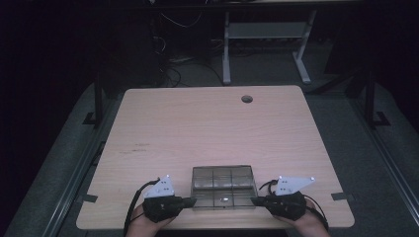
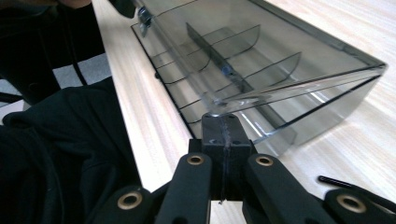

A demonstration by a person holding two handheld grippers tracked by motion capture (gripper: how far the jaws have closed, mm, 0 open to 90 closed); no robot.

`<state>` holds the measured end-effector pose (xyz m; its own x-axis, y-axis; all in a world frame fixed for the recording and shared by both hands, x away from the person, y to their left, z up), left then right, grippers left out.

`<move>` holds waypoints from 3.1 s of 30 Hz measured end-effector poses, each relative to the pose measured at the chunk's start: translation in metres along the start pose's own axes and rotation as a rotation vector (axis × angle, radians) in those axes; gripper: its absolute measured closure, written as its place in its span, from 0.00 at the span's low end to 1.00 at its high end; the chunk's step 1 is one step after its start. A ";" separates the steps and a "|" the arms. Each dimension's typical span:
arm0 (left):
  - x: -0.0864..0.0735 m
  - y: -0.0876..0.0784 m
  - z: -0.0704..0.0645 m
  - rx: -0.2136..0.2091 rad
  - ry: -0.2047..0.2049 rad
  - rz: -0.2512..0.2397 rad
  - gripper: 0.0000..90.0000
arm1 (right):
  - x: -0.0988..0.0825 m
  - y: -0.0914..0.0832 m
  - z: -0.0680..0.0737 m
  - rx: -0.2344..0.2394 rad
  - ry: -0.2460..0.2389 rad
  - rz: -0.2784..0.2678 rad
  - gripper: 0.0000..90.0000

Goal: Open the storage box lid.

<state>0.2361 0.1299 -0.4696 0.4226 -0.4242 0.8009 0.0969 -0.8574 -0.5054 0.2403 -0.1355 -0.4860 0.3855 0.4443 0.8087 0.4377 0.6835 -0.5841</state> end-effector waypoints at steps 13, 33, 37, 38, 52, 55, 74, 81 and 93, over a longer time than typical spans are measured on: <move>0.007 -0.003 0.002 -0.002 0.004 -0.027 1.00 | 0.000 0.000 0.002 0.015 -0.003 0.005 1.00; 0.020 -0.009 0.002 -0.024 -0.004 -0.075 1.00 | -0.001 0.000 0.001 0.013 -0.008 0.002 1.00; 0.023 -0.010 0.002 -0.026 -0.002 -0.084 1.00 | -0.001 0.000 0.001 0.011 -0.009 0.000 1.00; 0.023 -0.010 0.002 -0.026 0.000 -0.084 1.00 | -0.001 0.000 0.001 0.011 -0.008 0.001 1.00; 0.035 -0.011 0.005 -0.023 0.020 -0.103 1.00 | -0.001 0.000 0.001 0.010 -0.005 0.000 1.00; 0.037 -0.012 0.007 -0.020 0.026 -0.105 1.00 | -0.001 0.000 0.001 0.010 -0.005 0.001 1.00; 0.056 -0.014 0.013 -0.017 0.063 -0.144 1.00 | -0.001 0.001 0.001 0.011 -0.001 0.000 1.00; 0.057 -0.015 0.012 -0.018 0.065 -0.149 1.00 | 0.007 -0.007 0.000 0.000 0.013 -0.031 0.81; 0.057 -0.017 0.012 -0.019 0.065 -0.155 1.00 | 0.015 -0.012 -0.015 -0.043 0.052 -0.018 0.49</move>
<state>0.2691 0.1242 -0.4191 0.3443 -0.3035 0.8884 0.1394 -0.9193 -0.3681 0.2534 -0.1458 -0.4680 0.4187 0.4005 0.8151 0.4788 0.6653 -0.5728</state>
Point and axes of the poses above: each handheld gripper's, and its own axes: y roughly forward along the jaws, x roughly out of its top, z roughly to its left, the point moved 7 cm from there along y, roughly forward along the jaws, and after that the axes turned 11 degrees about -x, right-handed, at the moved point
